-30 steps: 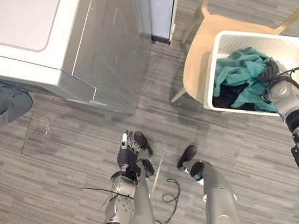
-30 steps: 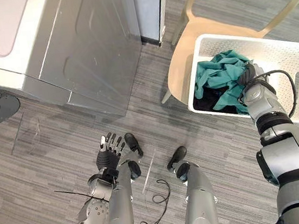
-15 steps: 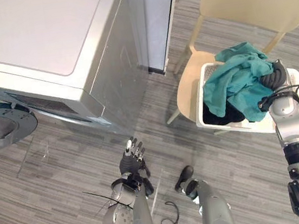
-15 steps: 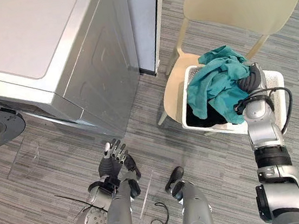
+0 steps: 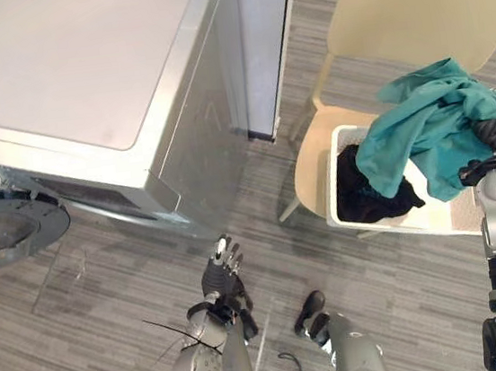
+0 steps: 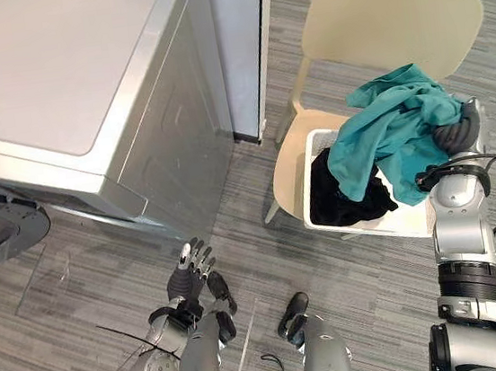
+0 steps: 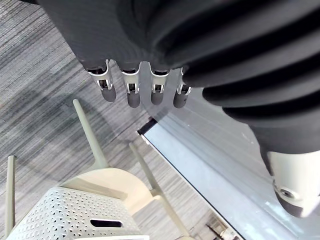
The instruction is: Pick up the laundry basket with both hands and put the clothes into the washing machine.
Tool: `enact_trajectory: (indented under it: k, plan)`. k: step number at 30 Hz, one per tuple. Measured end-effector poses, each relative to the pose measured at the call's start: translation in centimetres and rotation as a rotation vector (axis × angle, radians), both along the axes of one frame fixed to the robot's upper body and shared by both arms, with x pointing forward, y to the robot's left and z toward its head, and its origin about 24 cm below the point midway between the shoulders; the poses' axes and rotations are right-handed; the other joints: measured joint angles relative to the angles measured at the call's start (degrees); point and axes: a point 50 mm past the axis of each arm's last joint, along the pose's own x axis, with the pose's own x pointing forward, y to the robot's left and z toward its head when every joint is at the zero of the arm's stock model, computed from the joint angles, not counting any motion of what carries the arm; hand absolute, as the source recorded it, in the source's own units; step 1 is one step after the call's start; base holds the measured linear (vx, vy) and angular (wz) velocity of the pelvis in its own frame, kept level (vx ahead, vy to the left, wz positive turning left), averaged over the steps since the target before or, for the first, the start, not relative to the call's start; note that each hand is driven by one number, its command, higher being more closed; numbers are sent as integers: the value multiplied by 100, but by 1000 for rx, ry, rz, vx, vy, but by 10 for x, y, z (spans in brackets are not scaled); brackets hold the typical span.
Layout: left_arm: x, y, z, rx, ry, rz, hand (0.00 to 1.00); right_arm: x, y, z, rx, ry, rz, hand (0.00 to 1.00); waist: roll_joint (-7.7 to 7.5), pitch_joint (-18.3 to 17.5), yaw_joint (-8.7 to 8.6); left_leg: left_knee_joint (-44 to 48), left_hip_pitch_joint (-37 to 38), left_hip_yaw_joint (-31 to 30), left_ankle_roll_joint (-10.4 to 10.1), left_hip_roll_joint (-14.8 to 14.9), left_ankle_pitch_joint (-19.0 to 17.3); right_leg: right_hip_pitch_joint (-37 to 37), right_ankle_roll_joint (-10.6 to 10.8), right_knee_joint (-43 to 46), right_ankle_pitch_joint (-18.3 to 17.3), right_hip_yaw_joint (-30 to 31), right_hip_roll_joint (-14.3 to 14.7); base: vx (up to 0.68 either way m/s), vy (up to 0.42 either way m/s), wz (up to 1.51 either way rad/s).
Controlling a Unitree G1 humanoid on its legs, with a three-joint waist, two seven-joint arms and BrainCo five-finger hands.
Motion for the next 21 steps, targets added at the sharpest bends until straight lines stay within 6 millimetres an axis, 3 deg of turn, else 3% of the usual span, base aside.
enact_trajectory:
  k: [5, 8, 11, 15, 18, 21]
  plan:
    - [-6, 4, -5, 30, 13, -7, 0, -6, -7, 11, -25, -35, -35, 100, -49, -232, -23, -98, 227, -2, 9, -79, -11, 235, 58, -246, 104, 99, 119, 104, 5, -9]
    - [-4, 18, -3, 80, 4, 40, 0, -27, 17, 31, -120, -162, 28, 100, -48, -400, -178, -175, 560, -64, -40, -154, -93, 639, 100, -446, 134, 92, 135, 121, 20, 7]
    - [1, 29, 11, 142, -65, 66, 0, -42, 39, 29, -139, -234, 94, 100, -59, -493, -299, -153, 905, -120, -81, -241, -247, 1019, 200, -440, 52, 89, 55, 88, 31, 12]
    - [11, 33, 53, 351, -283, 26, 0, -43, 65, -4, -80, -157, 227, 100, -25, -831, -313, -212, 1284, -150, -112, -379, -362, 1358, 282, -511, -38, 136, -37, 62, 46, 6]
    - [15, 28, 81, 574, -461, -40, 0, -43, 100, -39, 31, -38, 463, 100, 61, -1137, -304, -342, 1544, -121, -153, -388, -404, 1630, 281, -864, 13, 357, 103, 45, 8, -11]
    - [25, 0, 99, 716, -605, -174, 0, -47, 133, -63, 162, 61, 711, 100, 95, -1191, -302, -392, 1862, -120, -148, -428, -401, 2001, 347, -1085, 100, 493, 170, 34, 7, -1]
